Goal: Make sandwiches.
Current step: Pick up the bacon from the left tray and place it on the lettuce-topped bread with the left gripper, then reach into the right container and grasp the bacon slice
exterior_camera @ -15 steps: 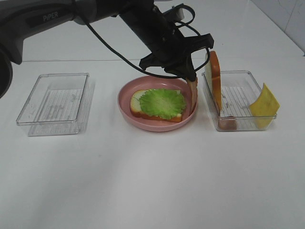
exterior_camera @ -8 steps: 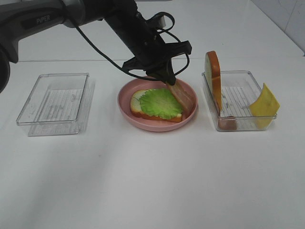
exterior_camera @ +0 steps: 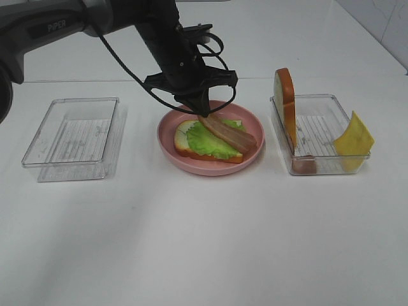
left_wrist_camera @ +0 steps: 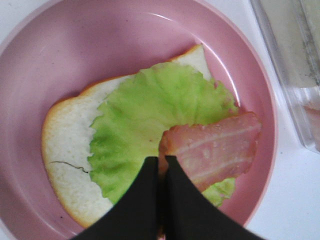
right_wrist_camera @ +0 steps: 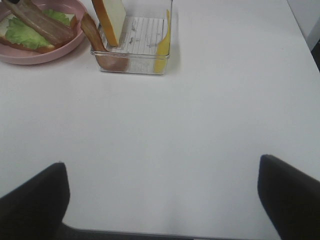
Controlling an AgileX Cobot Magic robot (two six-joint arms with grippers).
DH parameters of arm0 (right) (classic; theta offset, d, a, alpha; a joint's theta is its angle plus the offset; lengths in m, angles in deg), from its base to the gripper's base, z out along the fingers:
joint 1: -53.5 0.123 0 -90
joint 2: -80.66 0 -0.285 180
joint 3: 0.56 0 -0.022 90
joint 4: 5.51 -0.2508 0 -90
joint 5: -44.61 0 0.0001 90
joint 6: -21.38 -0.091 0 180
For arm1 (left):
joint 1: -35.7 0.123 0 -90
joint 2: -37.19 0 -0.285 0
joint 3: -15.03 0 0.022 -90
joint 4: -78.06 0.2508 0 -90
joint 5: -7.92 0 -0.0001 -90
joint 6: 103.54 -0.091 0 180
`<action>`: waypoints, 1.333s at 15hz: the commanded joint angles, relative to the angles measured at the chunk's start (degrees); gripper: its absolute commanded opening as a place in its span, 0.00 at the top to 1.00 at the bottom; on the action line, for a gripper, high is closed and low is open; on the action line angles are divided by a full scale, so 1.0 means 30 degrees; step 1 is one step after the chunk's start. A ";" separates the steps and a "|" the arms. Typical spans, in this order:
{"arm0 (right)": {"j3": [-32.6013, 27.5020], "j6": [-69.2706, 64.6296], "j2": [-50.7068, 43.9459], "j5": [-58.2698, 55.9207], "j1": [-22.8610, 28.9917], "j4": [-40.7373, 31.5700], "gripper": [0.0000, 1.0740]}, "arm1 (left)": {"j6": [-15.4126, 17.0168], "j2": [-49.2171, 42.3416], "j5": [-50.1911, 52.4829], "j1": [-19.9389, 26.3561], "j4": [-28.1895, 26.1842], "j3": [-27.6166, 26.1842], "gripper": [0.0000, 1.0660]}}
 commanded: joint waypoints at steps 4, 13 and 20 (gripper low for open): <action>-0.0038 0.0134 -0.0573 0.0095 -0.0115 0.0000 0.08 | -0.0019 -0.0057 -0.0191 -0.0038 0.0477 0.0000 0.97; -0.0038 0.0134 -0.0573 0.0095 -0.0115 0.0000 0.08 | 0.0191 -0.0229 -0.0802 -0.0038 0.1623 0.0000 0.13; -0.0038 0.0134 -0.0573 0.0095 -0.0115 0.0000 0.08 | 0.1050 -0.1910 -0.3457 -0.0038 0.3648 -0.0707 0.13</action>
